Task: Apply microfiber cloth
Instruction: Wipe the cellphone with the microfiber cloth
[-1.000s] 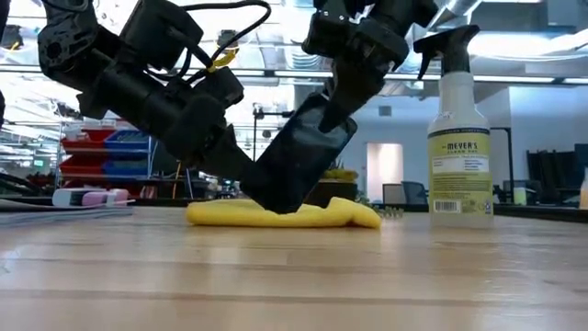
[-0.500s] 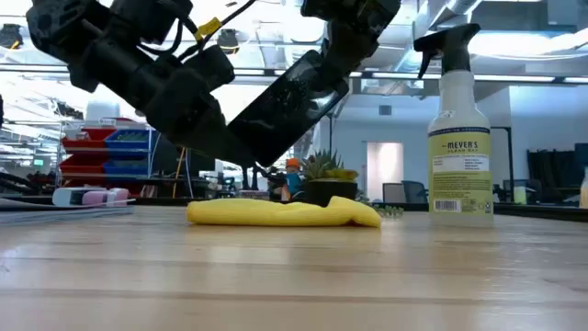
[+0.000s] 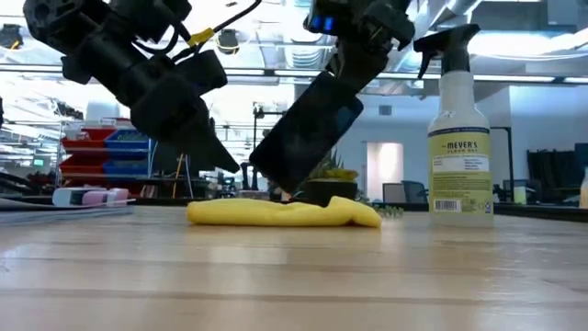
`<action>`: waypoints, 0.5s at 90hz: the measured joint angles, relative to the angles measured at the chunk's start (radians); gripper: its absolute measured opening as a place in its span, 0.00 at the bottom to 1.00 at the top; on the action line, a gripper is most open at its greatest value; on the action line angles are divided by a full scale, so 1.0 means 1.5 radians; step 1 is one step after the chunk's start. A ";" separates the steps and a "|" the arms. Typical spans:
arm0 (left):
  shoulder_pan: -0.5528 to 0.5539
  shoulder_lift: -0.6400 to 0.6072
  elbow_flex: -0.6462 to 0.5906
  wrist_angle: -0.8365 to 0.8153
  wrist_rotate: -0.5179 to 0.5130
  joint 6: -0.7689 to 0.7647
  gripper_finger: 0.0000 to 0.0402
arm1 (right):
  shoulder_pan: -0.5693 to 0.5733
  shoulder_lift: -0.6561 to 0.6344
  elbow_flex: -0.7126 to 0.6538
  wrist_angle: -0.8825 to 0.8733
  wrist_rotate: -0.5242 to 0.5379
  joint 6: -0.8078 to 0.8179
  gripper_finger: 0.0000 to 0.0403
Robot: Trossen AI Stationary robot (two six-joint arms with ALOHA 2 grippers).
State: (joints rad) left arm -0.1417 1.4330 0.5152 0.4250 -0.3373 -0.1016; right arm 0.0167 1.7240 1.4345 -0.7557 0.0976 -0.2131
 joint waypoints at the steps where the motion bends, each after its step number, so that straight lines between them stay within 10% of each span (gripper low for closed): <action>1: 0.000 0.000 0.000 0.000 -0.001 0.000 0.27 | 0.001 0.000 0.000 -0.001 0.002 -0.003 0.05; 45: 0.000 0.000 0.000 -0.001 -0.006 -0.016 0.27 | 0.052 0.098 0.024 -0.012 0.123 -0.251 0.06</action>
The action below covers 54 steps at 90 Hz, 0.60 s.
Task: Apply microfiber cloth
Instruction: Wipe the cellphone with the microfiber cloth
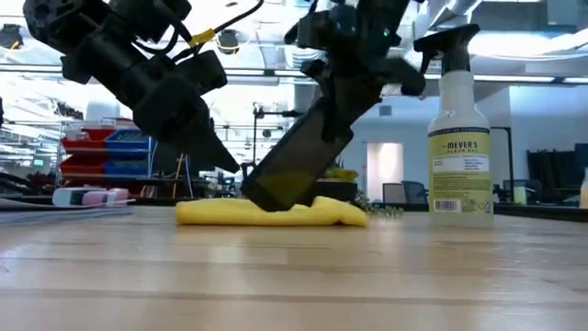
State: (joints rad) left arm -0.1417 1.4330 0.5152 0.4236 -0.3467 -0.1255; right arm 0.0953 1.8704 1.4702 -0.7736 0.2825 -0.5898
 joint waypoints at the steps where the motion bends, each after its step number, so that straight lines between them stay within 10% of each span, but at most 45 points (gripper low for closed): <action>1: 0.000 0.000 0.000 0.000 0.000 0.000 0.27 | 0.002 0.000 0.002 -0.001 0.004 -0.004 0.06; 54: 0.000 -0.052 0.000 -0.041 -0.035 0.011 0.27 | 0.072 0.077 0.052 0.002 0.186 -0.157 0.05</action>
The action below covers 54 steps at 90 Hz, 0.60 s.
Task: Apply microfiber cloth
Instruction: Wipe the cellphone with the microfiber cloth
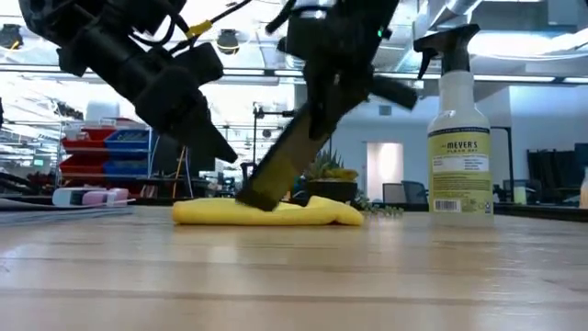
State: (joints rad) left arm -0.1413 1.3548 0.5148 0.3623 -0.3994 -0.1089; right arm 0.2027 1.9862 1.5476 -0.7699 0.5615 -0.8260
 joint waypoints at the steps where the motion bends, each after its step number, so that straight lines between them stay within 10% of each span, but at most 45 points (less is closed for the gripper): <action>1: 0.000 -0.002 0.000 -0.003 -0.001 0.000 0.27 | 0.002 0.003 0.000 0.000 0.006 -0.004 0.05; 54: 0.000 -0.041 0.000 -0.013 -0.009 0.014 0.27 | 0.007 -0.031 0.043 -0.064 0.031 0.033 0.05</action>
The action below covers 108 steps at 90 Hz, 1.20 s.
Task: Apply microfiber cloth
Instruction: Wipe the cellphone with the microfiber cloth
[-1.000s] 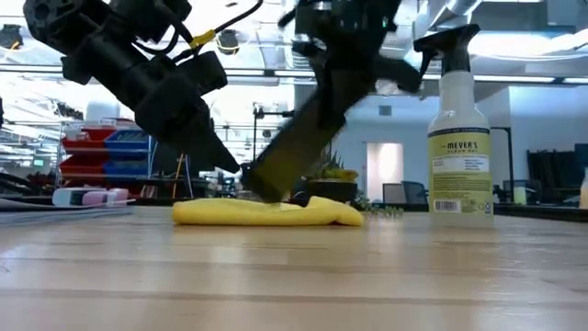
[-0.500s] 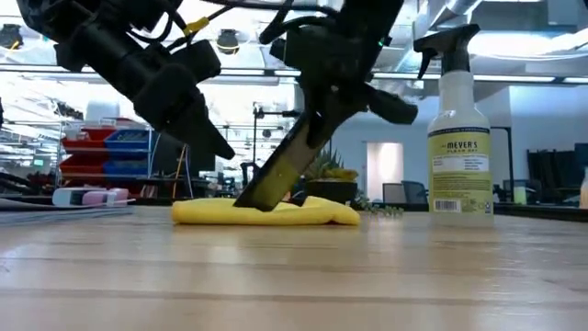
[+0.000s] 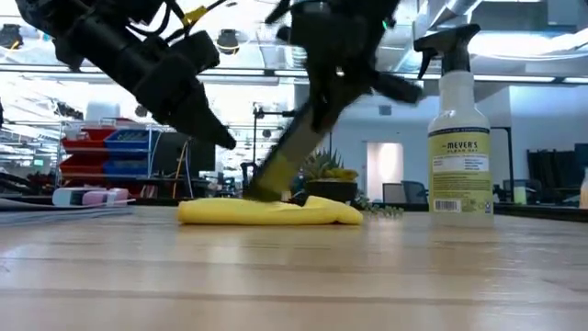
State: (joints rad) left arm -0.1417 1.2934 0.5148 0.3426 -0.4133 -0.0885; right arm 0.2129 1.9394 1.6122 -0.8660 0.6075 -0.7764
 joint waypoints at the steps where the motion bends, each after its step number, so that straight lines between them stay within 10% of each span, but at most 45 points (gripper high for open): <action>1: 0.000 -0.001 0.000 0.000 0.000 0.001 0.27 | -0.001 -0.002 0.004 -0.006 0.000 0.005 0.05; 46: -0.001 -0.007 0.000 0.043 0.025 0.065 0.27 | -0.120 -0.001 0.154 -0.147 -0.326 0.216 0.05; 108: 0.025 0.095 0.000 0.136 0.028 0.047 0.48 | -0.155 0.029 0.154 -0.139 -0.373 0.258 0.05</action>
State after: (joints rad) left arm -0.1035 1.4352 0.5148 0.5465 -0.3715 -0.0177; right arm -0.0193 1.9827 1.8439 -1.0752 0.0475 -0.3893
